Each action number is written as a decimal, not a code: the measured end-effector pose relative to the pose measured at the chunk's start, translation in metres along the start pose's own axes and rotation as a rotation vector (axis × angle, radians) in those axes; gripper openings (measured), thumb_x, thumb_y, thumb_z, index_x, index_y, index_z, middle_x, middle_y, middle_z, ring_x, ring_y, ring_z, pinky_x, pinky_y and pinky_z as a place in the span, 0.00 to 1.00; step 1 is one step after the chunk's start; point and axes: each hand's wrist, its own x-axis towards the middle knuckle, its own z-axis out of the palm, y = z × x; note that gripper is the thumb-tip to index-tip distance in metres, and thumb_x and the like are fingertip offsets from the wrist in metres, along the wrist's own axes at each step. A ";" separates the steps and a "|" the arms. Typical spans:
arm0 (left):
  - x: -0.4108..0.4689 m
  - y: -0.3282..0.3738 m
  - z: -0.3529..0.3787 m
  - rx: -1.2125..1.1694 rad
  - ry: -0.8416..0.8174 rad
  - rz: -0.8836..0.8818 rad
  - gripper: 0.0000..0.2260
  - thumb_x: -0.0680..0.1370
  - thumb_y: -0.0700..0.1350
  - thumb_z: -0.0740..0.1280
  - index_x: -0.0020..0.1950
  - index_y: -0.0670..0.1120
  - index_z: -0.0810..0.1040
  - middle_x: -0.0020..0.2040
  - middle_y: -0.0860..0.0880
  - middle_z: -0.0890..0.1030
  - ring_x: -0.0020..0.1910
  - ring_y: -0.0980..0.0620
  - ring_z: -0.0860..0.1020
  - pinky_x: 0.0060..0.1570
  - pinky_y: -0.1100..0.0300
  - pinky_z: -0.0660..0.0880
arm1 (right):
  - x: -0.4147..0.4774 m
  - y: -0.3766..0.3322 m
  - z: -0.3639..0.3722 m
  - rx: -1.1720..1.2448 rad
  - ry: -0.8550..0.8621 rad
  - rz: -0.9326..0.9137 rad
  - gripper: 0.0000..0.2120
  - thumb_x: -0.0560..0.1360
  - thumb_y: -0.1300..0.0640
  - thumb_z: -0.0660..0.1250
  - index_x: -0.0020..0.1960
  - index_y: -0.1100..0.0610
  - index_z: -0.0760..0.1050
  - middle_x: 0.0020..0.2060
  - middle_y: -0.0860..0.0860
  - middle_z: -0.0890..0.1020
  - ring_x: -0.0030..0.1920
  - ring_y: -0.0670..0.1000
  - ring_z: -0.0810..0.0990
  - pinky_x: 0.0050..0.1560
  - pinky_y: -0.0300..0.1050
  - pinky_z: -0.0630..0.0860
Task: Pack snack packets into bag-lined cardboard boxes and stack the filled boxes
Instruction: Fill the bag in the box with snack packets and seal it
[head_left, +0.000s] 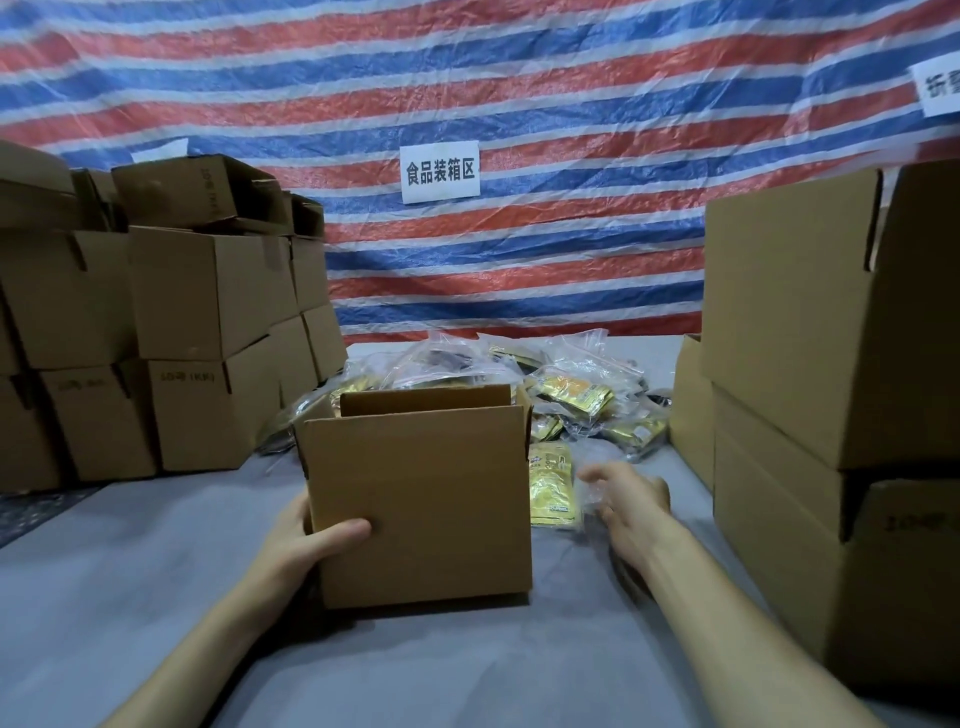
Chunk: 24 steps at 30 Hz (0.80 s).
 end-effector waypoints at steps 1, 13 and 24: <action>0.000 0.001 0.000 0.002 0.000 0.006 0.42 0.52 0.59 0.84 0.62 0.45 0.78 0.55 0.46 0.86 0.52 0.46 0.85 0.43 0.60 0.82 | -0.002 -0.002 -0.001 0.004 -0.041 0.027 0.14 0.69 0.72 0.69 0.54 0.68 0.76 0.46 0.61 0.82 0.25 0.48 0.65 0.21 0.40 0.64; 0.002 -0.001 -0.001 -0.036 -0.035 0.012 0.32 0.59 0.54 0.80 0.61 0.49 0.78 0.55 0.49 0.86 0.51 0.49 0.86 0.44 0.62 0.82 | -0.005 -0.013 -0.010 0.243 -0.478 0.168 0.08 0.77 0.64 0.64 0.55 0.64 0.76 0.44 0.61 0.82 0.36 0.58 0.81 0.42 0.54 0.82; 0.000 0.000 0.000 -0.036 -0.068 0.027 0.35 0.58 0.55 0.82 0.63 0.48 0.78 0.57 0.48 0.86 0.54 0.48 0.85 0.47 0.61 0.81 | -0.003 -0.013 -0.016 0.337 -0.564 0.347 0.08 0.70 0.67 0.68 0.49 0.65 0.76 0.36 0.58 0.81 0.27 0.53 0.82 0.27 0.40 0.80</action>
